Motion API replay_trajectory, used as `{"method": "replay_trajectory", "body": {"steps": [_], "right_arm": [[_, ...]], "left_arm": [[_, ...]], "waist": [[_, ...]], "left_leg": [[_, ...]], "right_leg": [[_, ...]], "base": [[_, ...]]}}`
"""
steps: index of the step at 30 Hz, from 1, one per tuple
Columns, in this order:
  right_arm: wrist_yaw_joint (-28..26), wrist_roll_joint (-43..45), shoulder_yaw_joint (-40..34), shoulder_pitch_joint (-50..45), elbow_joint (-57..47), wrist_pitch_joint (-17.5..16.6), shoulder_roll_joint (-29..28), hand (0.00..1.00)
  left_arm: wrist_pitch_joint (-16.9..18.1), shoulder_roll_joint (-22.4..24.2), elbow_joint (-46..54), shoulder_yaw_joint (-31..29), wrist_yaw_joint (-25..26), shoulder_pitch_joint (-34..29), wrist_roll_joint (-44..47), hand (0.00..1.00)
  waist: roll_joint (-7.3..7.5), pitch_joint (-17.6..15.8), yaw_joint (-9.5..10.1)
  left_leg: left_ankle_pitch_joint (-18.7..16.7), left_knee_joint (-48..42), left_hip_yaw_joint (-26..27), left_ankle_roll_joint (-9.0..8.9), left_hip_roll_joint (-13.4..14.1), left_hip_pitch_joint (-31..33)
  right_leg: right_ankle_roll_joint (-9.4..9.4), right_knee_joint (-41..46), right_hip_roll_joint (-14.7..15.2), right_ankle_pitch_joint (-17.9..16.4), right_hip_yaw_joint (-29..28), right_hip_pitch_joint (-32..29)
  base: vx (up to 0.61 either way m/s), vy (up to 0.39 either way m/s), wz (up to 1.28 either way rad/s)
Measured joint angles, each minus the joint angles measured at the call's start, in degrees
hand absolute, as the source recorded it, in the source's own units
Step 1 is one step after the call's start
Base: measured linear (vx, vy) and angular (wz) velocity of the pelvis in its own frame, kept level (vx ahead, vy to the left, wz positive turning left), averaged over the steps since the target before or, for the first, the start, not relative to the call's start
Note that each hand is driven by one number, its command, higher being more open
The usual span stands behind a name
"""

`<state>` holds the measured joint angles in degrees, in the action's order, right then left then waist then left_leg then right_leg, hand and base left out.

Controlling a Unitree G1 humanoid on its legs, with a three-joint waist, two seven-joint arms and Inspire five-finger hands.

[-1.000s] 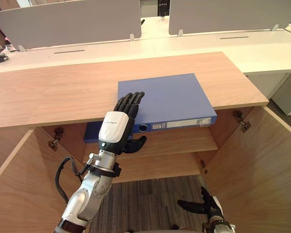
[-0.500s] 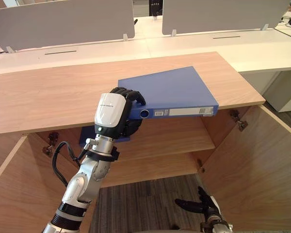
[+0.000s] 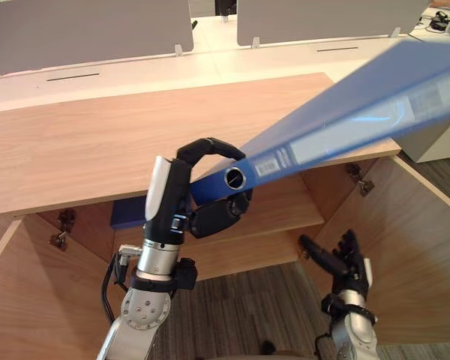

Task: Walk over to the cabinet, pick up the folder, carry it to the office cabinet, place the folder inside the office cabinet, then close the office cabinet door

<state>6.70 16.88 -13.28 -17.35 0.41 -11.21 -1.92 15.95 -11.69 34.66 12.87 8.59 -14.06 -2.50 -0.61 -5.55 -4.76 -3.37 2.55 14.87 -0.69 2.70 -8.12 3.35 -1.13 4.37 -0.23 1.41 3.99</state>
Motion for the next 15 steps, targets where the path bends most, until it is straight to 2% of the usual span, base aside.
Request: {"method": "replay_trajectory", "body": {"steps": [5, 8, 11, 15], "right_arm": [[-0.70, 2.16, 0.41, -1.26, -18.24, -0.34, -0.22, 1.00], [-2.73, 3.67, 2.06, 0.18, -25.76, -2.11, 2.07, 1.00], [-5.34, 4.92, 4.19, 3.87, -27.49, -3.63, 5.29, 1.00], [-8.71, 8.33, 8.95, 8.02, -26.93, -3.77, 9.97, 1.00]], "left_arm": [[-0.14, 3.24, 1.61, -3.03, -4.59, -4.94, 22.06, 0.00], [-0.77, 3.81, 1.60, -4.17, -6.83, -6.93, 30.17, 0.00], [-1.61, 3.69, 1.60, -4.39, -8.96, -7.99, 34.85, 0.00], [-3.03, 1.51, 1.54, -3.81, -13.81, -8.03, 39.72, 0.00]], "waist": [[-0.10, -0.64, 0.39], [-0.10, -0.75, 0.66], [-0.08, -0.78, 0.88], [-0.12, -0.82, 1.27]], "left_leg": [[-0.95, -1.26, 1.11, -0.29, 0.42, 0.09], [-0.97, -1.29, 1.18, -0.27, 0.52, 0.08], [-0.97, -1.37, 1.14, -0.27, 0.68, 0.15], [-0.96, -1.91, -0.03, -0.26, 0.54, 0.88]], "right_leg": [[0.04, 0.02, -0.41, 0.03, -1.12, -0.09], [0.09, 0.05, -0.39, 0.05, -1.18, -0.09], [0.26, 0.08, -0.34, 0.15, -1.17, -0.09], [0.36, 0.12, -0.04, 0.18, -0.23, -0.06]], "base": [[-0.01, -0.026, -0.11], [-0.01, -0.010, -0.01], [-0.01, -0.008, 0.01], [-0.03, -0.022, 0.13]]}}
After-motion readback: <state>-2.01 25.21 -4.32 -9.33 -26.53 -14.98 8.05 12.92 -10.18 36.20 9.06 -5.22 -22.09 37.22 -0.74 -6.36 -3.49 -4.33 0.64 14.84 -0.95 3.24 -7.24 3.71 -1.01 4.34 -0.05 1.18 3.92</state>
